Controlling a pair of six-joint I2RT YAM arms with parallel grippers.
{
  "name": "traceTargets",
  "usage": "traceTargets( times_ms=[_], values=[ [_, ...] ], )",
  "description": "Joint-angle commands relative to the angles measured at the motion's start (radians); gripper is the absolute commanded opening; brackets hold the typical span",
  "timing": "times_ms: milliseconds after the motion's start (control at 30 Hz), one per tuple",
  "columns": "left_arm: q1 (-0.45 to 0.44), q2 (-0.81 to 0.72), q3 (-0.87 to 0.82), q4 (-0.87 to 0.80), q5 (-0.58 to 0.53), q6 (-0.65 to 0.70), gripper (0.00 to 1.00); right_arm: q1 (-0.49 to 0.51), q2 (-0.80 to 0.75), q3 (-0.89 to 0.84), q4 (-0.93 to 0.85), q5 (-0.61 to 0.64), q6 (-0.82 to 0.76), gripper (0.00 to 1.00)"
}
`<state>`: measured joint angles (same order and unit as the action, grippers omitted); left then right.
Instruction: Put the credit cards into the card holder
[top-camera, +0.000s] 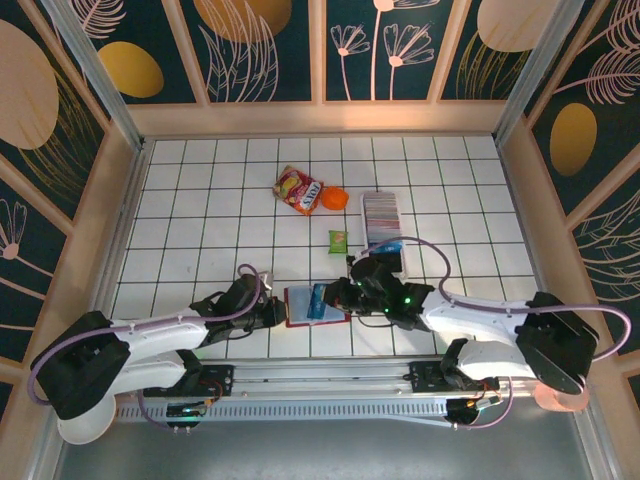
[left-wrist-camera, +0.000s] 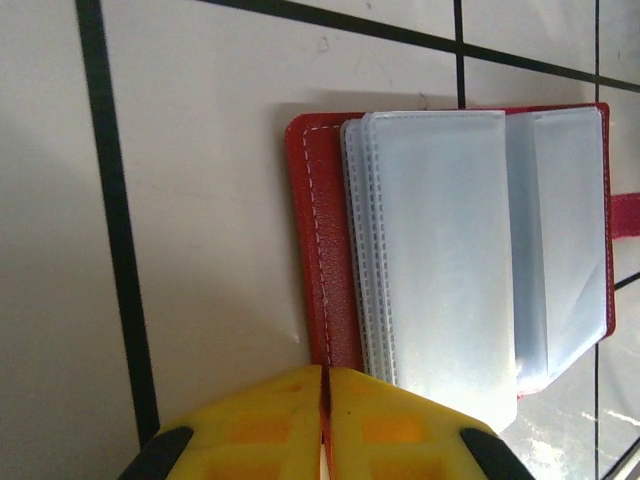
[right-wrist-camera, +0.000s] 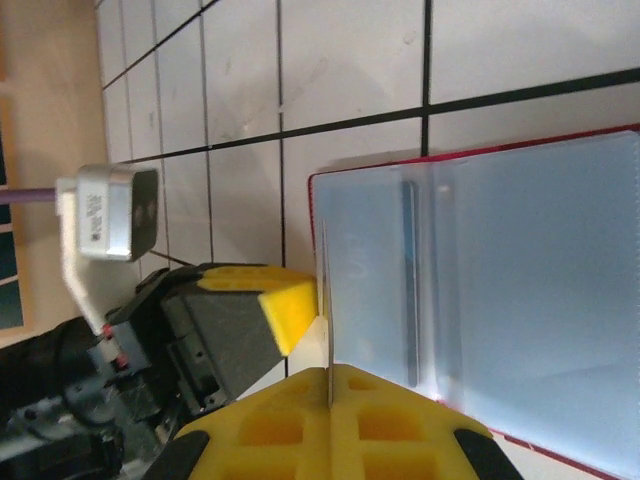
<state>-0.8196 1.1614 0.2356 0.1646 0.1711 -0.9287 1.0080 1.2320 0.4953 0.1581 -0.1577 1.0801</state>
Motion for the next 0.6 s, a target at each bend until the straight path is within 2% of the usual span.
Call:
traceTargets(
  times_ms=[0,200,567],
  values=[
    [-0.007,0.005,-0.002,0.000,0.028,-0.005,0.09,0.004,0.041,0.032,0.033,0.019,0.027,0.00],
    [-0.007,0.014,-0.006,0.006,0.015,-0.007,0.08,-0.010,0.030,0.032,-0.062,0.071,-0.021,0.00],
    [-0.008,0.015,0.004,-0.008,-0.001,-0.003,0.08,-0.032,0.063,0.004,-0.034,0.048,-0.051,0.00]
  ],
)
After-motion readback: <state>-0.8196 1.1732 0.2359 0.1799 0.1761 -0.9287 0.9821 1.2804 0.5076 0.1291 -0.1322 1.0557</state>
